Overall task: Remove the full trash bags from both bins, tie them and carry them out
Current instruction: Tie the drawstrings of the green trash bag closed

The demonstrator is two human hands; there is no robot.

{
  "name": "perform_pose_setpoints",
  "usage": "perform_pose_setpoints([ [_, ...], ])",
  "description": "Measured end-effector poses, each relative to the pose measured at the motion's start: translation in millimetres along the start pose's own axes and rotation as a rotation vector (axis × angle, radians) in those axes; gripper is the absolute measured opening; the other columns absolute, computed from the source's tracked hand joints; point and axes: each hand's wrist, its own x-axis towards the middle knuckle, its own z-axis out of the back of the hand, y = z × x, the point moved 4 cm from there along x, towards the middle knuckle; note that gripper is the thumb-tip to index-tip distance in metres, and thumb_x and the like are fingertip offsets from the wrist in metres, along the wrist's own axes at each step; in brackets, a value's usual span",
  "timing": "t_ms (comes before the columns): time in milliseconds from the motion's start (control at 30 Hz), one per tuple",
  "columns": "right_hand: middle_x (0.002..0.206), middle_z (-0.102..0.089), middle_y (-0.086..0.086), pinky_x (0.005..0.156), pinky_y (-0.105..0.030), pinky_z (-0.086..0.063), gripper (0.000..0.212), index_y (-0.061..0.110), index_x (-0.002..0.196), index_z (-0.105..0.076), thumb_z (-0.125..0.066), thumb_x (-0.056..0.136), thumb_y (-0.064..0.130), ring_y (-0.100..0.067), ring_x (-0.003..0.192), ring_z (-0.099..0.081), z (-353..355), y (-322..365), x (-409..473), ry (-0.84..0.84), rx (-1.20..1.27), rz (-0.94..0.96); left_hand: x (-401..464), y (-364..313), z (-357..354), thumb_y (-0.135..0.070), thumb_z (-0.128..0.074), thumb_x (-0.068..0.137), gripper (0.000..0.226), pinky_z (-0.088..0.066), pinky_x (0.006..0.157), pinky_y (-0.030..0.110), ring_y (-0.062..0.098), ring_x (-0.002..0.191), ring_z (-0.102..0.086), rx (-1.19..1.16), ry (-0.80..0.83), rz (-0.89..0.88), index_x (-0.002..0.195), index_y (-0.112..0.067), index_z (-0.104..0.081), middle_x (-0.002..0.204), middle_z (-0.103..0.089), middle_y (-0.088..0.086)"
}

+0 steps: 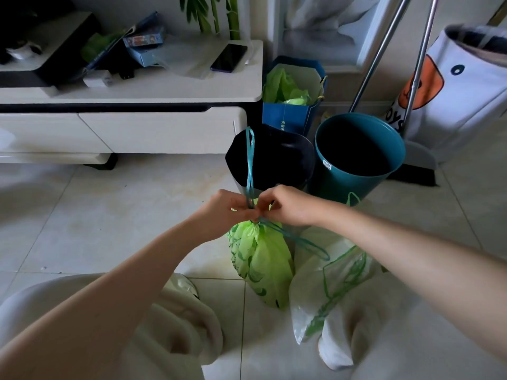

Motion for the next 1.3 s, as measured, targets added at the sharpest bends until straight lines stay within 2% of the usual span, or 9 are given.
perform_pose_setpoints([
  [100, 0.075, -0.059, 0.014, 0.062, -0.013, -0.038, 0.009, 0.018, 0.092, -0.07, -0.066, 0.084, 0.018, 0.002, 0.068, -0.052, 0, -1, 3, -0.017, 0.001, -0.014, 1, -1, 3, -0.016, -0.077, 0.075, 0.009, -0.046, 0.064, 0.015, 0.005, 0.065, -0.058, 0.188, -0.174, -0.091, 0.084, -0.014, -0.076, 0.07, -0.067, -0.001],
  [167, 0.078, -0.062, 0.012, 0.063, -0.017, -0.04, 0.006, 0.024, 0.085, -0.069, -0.067, 0.083, 0.019, -0.001, 0.071, -0.056, -1, -2, 4, 0.002, 0.021, -0.005, 0, -4, 2, -0.013, -0.077, 0.073, 0.013, -0.043, 0.06, 0.02, 0.0, 0.06, -0.053, 0.241, -0.246, -0.159, 0.083, -0.017, -0.071, 0.066, -0.061, -0.01],
  [400, 0.058, -0.06, 0.014, 0.055, -0.017, -0.043, 0.02, 0.029, 0.071, -0.064, -0.063, 0.085, 0.015, 0.004, 0.055, -0.055, -9, 4, -1, 0.118, 0.24, -0.041, -5, -3, -3, -0.018, -0.072, 0.071, 0.014, -0.042, 0.067, 0.032, 0.026, 0.074, -0.057, 0.615, -0.314, -0.399, 0.079, -0.017, -0.06, 0.072, -0.064, -0.002],
  [600, 0.079, -0.072, -0.006, 0.072, -0.033, -0.054, 0.017, 0.003, 0.09, -0.066, -0.061, 0.089, 0.019, -0.013, 0.071, -0.066, -7, -6, 2, 0.029, 0.312, -0.141, -13, -10, -3, -0.009, -0.071, 0.073, 0.015, -0.038, 0.063, 0.026, 0.023, 0.065, -0.053, 0.59, -0.399, -0.537, 0.073, -0.012, -0.056, 0.066, -0.058, -0.004],
  [700, 0.092, -0.07, -0.016, 0.078, -0.044, -0.054, 0.011, 0.007, 0.096, -0.06, -0.063, 0.087, 0.012, -0.019, 0.075, -0.066, -7, -5, 4, -0.01, 0.27, -0.1, -15, -12, -7, -0.009, -0.071, 0.074, 0.019, -0.035, 0.063, 0.024, 0.023, 0.064, -0.049, 0.597, -0.375, -0.587, 0.073, -0.014, -0.053, 0.064, -0.055, -0.002],
  [833, 0.073, -0.061, 0.013, 0.067, -0.023, -0.045, 0.029, 0.037, 0.07, -0.057, -0.068, 0.082, 0.012, 0.002, 0.07, -0.055, -1, 2, 5, -0.046, 0.129, 0.01, -14, -10, -7, -0.011, -0.071, 0.077, 0.017, -0.041, 0.061, 0.029, 0.024, 0.064, -0.049, 0.567, -0.355, -0.573, 0.074, -0.013, -0.054, 0.064, -0.055, -0.002],
  [933, 0.057, -0.062, 0.02, 0.059, -0.011, -0.037, 0.038, 0.035, 0.06, -0.057, -0.068, 0.082, 0.006, 0.012, 0.056, -0.053, 5, 3, 4, -0.058, 0.188, 0.0, -13, -10, -7, -0.016, -0.069, 0.08, 0.017, -0.041, 0.061, 0.03, 0.025, 0.062, -0.049, 0.551, -0.332, -0.553, 0.073, -0.013, -0.054, 0.063, -0.054, -0.001],
  [1033, 0.077, -0.069, 0.004, 0.064, -0.018, -0.041, 0.007, 0.016, 0.082, -0.073, -0.069, 0.083, 0.011, -0.001, 0.067, -0.055, 7, 1, 3, -0.032, 0.292, -0.029, -10, -7, -4, -0.02, -0.069, 0.078, 0.015, -0.048, 0.061, 0.036, 0.025, 0.059, -0.048, 0.51, -0.353, -0.505, 0.074, -0.013, -0.056, 0.063, -0.056, 0.0],
  [1300, 0.095, -0.066, -0.006, 0.068, -0.027, -0.047, 0.022, 0.011, 0.101, -0.066, -0.067, 0.08, 0.016, -0.01, 0.08, -0.058, 2, -9, 6, 0.033, 0.318, -0.102, -7, -1, -2, -0.022, -0.072, 0.077, 0.01, -0.051, 0.061, 0.044, 0.025, 0.067, -0.056, 0.413, -0.322, -0.414, 0.077, -0.015, -0.064, 0.068, -0.063, 0.002],
])
